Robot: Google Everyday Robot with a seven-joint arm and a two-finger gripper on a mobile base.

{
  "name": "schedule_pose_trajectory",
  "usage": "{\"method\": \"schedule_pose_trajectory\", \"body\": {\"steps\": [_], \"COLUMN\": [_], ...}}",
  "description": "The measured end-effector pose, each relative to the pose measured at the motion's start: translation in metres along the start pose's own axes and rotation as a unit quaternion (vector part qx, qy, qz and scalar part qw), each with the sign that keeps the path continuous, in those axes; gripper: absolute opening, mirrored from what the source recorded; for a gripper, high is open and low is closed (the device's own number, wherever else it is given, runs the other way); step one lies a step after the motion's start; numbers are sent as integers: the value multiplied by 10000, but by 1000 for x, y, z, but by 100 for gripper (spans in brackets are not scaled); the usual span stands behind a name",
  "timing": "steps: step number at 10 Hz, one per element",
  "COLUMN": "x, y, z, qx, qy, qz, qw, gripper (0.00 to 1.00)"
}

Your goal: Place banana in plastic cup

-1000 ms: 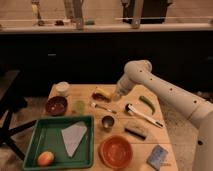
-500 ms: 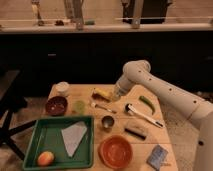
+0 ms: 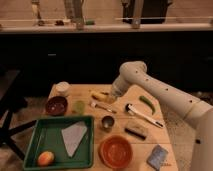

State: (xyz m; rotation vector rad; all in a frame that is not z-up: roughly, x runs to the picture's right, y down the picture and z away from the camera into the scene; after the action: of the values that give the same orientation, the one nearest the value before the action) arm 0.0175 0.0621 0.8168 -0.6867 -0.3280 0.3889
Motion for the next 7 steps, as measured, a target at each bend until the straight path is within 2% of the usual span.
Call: {"method": "schedule_pose_trajectory", "body": {"steps": [3, 7], "x": [-47, -64], "y": [23, 31], "z": [26, 40], "qx": [-281, -462], "qy": [47, 120], "qz": [-535, -824], "qw": [9982, 9955], "gripper": [0, 0]}}
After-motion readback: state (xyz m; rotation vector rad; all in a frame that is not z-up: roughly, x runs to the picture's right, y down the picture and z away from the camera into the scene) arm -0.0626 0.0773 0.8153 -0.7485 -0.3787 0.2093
